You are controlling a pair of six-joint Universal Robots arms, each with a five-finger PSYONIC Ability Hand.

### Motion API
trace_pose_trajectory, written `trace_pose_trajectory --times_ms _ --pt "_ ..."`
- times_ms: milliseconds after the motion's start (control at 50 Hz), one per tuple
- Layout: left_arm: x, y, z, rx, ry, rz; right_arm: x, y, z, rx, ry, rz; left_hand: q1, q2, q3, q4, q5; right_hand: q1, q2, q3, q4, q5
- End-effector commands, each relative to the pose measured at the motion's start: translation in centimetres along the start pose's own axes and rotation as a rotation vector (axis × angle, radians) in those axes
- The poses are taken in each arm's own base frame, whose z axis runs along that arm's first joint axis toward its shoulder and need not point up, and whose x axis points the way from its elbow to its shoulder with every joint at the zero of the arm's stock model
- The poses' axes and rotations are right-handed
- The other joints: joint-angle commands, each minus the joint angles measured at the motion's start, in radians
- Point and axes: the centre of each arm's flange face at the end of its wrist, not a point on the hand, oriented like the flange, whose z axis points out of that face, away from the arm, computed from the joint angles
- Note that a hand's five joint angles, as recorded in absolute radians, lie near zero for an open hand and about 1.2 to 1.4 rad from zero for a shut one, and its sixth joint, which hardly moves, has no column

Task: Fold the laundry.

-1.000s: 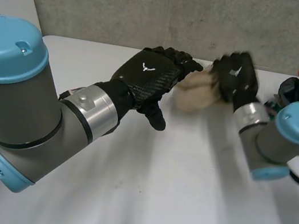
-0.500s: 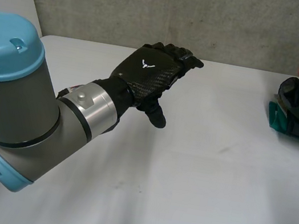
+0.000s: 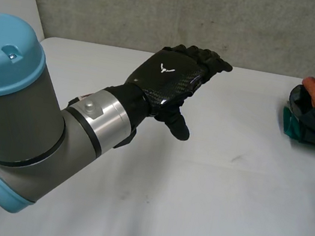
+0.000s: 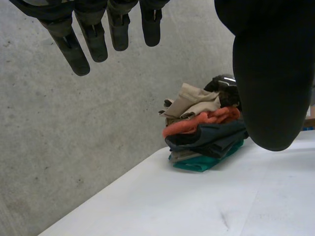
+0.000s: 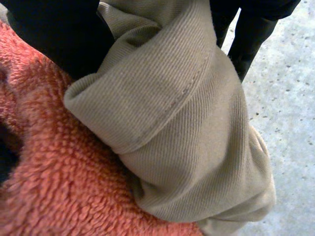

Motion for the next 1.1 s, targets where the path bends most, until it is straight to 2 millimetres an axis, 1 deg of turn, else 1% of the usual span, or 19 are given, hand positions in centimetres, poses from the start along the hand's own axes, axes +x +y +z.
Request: trace_pose_trajectory --times_ms 20,60,160,300,380,500,600,620,680,700,760,780,840,860,920,940,1000,1020,1100 --pt "0.3 0.0 -0.1 0.000 0.007 0.003 -0.1 -0.2 -0.1 -0.006 0.016 -0.012 0.024 0.016 0.009 0.015 -0.013 0.078 -0.052 -0.062 -0.104 -0.051" --pt "0.2 0.1 -0.1 -0.003 0.005 0.003 0.1 -1.1 0.1 -0.005 0.031 -0.013 0.027 0.018 0.012 0.018 -0.010 -0.338 -0.467 -0.478 -0.519 -0.467" --pt "0.2 -0.1 -0.1 0.003 0.005 0.006 1.6 -6.8 0.7 -0.040 0.152 0.013 0.027 0.018 0.012 0.018 -0.010 -0.851 -0.981 -0.992 -1.033 -0.980" --pt "0.3 -1.4 -0.6 0.034 0.004 0.014 3.2 -10.8 -0.7 -0.131 0.299 -0.102 0.027 0.018 0.012 0.018 -0.010 -0.851 -0.981 -0.992 -1.033 -0.980" --pt "0.4 -2.1 -0.9 0.050 0.000 0.017 4.3 -13.1 -2.4 -0.230 0.394 -0.199 0.024 0.016 0.009 0.015 -0.013 -0.851 -0.981 -0.992 -1.033 -0.980" --pt "0.3 -3.3 -1.4 0.081 -0.010 0.026 8.1 -15.7 -5.8 -0.410 0.636 -0.354 0.024 0.016 0.009 0.015 -0.013 -0.851 -0.981 -0.992 -1.033 -0.980" --pt "0.1 -4.5 -1.9 0.112 -0.026 0.037 9.4 -19.6 -5.4 -0.389 0.750 -0.539 0.027 0.018 0.012 0.018 -0.010 -0.851 -0.981 -0.992 -1.033 -0.980" --pt "0.0 -4.7 -1.9 0.118 -0.032 0.037 8.7 -21.2 -4.6 -0.352 0.754 -0.578 0.027 0.018 0.012 0.018 -0.010 -0.851 -0.981 -0.992 -1.033 -0.980" --pt "-0.2 -5.8 -2.3 0.149 -0.059 0.043 6.7 -23.7 -2.8 -0.267 0.727 -0.610 0.030 0.021 0.015 0.021 -0.007 -0.851 -0.981 -0.992 -1.033 -0.980" --pt "-0.3 -6.0 -2.4 0.156 -0.070 0.045 4.9 -25.0 -1.7 -0.211 0.699 -0.615 0.030 0.021 0.015 0.021 -0.007 -0.851 -0.981 -0.992 -1.033 -0.980" --pt "-1.1 -7.0 -2.9 0.179 -0.146 0.046 2.0 -26.5 -0.4 -0.148 0.652 -0.594 0.032 0.024 0.018 0.023 -0.004 -0.851 -0.981 -0.992 -1.033 -0.980" --pt "-1.4 -7.2 -3.0 0.185 -0.169 0.046 -0.4 -27.2 0.1 -0.122 0.611 -0.562 0.032 0.024 0.018 0.023 -0.004 -0.851 -0.981 -0.992 -1.033 -0.980" --pt "-2.6 -7.8 -3.6 0.198 -0.277 0.046 -4.5 -28.1 0.6 -0.093 0.536 -0.503 0.030 0.021 0.015 0.021 -0.007 -0.851 -0.981 -0.992 -1.033 -0.980" --pt "-3.0 -7.9 -3.7 0.199 -0.304 0.045 -7.5 -27.8 0.6 -0.096 0.474 -0.451 0.030 0.021 0.015 0.021 -0.007 -0.851 -0.981 -0.992 -1.033 -0.980" --pt "-4.5 -7.7 -4.3 0.183 -0.415 0.048 -12.1 -26.6 0.3 -0.126 0.371 -0.362 0.021 0.013 0.006 0.012 -0.016 -0.851 -0.981 -0.992 -1.033 -0.980" --pt "-4.8 -7.4 -4.4 0.172 -0.441 0.051 -15.5 -25.6 -0.2 -0.150 0.293 -0.309 0.018 0.010 0.003 0.009 -0.019 -0.851 -0.981 -0.992 -1.033 -0.980" --pt "-6.4 -6.0 -5.1 0.103 -0.537 0.072 -20.3 -24.4 -1.2 -0.184 0.180 -0.246 0.003 -0.005 -0.012 -0.006 -0.033 -0.851 -0.981 -0.992 -1.033 -0.980" --pt "-6.9 -5.6 -5.3 0.084 -0.558 0.079 -23.2 -23.7 -2.0 -0.208 0.110 -0.215 0.000 -0.008 -0.015 -0.009 -0.036 -0.851 -0.981 -0.992 -1.033 -0.980" --pt "-8.6 -3.3 -6.1 -0.006 -0.625 0.115 -28.5 -22.9 -3.9 -0.247 -0.014 -0.161 -0.009 -0.017 -0.023 -0.018 -0.045 -0.851 -0.981 -0.992 -1.033 -0.980"
